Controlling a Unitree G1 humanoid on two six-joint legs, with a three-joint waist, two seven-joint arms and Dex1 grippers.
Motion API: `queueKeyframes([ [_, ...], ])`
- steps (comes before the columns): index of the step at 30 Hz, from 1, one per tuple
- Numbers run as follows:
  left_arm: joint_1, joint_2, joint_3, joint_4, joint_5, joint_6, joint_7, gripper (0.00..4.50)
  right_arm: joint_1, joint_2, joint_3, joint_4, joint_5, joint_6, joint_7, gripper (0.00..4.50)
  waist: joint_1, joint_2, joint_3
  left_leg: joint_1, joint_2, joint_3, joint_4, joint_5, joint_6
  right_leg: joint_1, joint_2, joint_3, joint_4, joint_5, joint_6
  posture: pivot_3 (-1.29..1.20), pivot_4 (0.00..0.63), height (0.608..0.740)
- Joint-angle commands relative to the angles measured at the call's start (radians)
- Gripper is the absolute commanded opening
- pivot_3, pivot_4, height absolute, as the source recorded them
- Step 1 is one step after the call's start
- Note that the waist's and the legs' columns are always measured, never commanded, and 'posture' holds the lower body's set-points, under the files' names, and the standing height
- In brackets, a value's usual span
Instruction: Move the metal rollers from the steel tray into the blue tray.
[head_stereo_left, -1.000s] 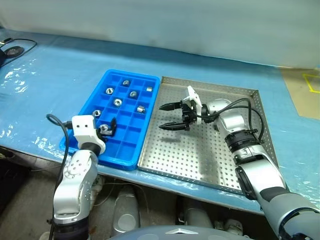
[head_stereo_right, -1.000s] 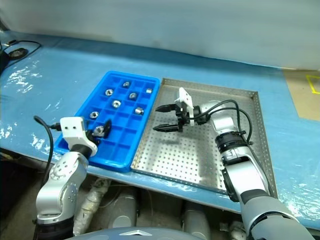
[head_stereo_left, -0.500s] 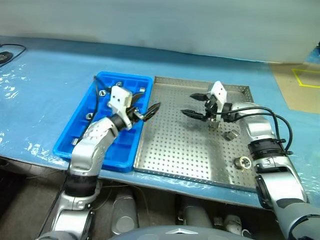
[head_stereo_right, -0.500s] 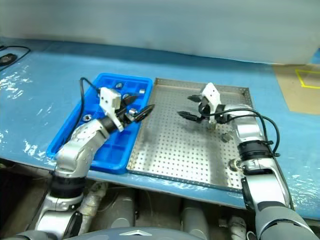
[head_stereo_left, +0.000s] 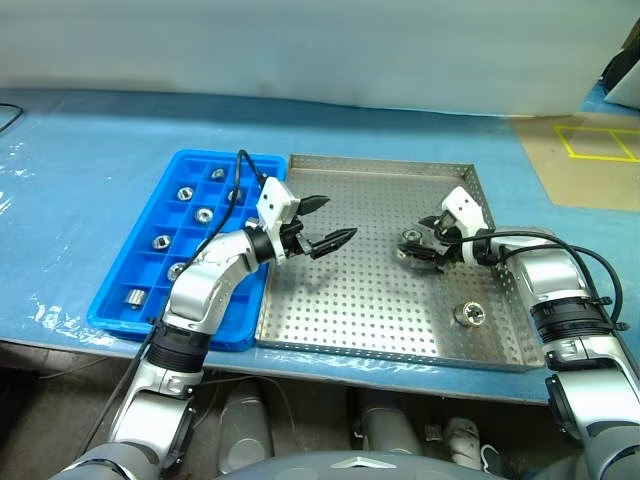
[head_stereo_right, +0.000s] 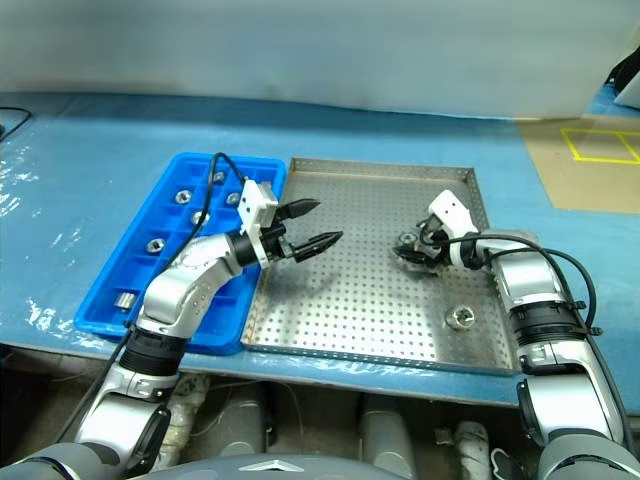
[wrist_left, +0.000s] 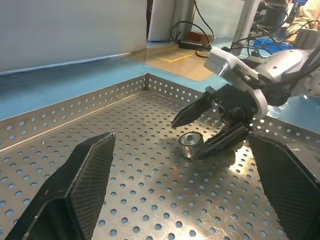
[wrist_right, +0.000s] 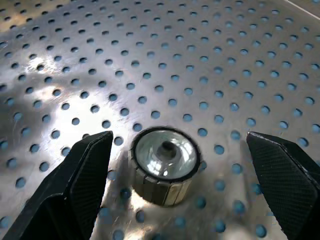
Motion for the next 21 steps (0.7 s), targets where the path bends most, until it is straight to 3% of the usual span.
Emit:
queueKeyframes([
  [1, -0.008, 0.001, 0.001, -0.01, 0.009, -0.033, 0.002, 4.5, 0.003, 0.006, 0.0, -0.064, 0.033, 0.042, 0.027, 3.66, -0.002, 0.0, 0.0, 0.0, 0.0, 0.0, 0.0, 0.0, 0.0, 0.0, 0.0, 0.0, 0.0, 0.0, 0.0, -0.14, 0.15, 0.74],
  [10, 0.039, 0.024, 0.043, -0.057, 0.021, -0.041, 0.061, 4.5, -0.071, 0.065, 0.013, -0.049, 0.066, 0.052, 0.074, 0.76, 0.0, 0.0, 0.0, 0.001, 0.0, 0.0, 0.0, 0.0, 0.0, 0.0, 0.0, 0.0, 0.0, 0.0, 0.0, -0.06, 0.15, 0.74],
  [16, 0.122, 0.058, 0.118, -0.164, 0.002, -0.02, 0.138, 4.5, -0.208, 0.183, -0.017, 0.026, 0.138, 0.012, 0.118, 0.73, 0.004, 0.0, 0.0, 0.0, 0.001, 0.0, -0.001, 0.0, 0.0, -0.003, 0.0, 0.0, 0.003, 0.0, 0.0, 0.09, 0.15, 0.74],
  [21, 0.235, 0.094, 0.217, -0.298, -0.018, 0.015, 0.225, 4.5, -0.322, 0.273, 0.006, 0.143, 0.157, -0.032, 0.181, 0.73, 0.037, 0.0, 0.0, -0.002, 0.001, 0.0, -0.001, 0.0, 0.0, -0.004, 0.0, -0.001, 0.003, 0.0, 0.0, 0.23, 0.15, 0.74],
])
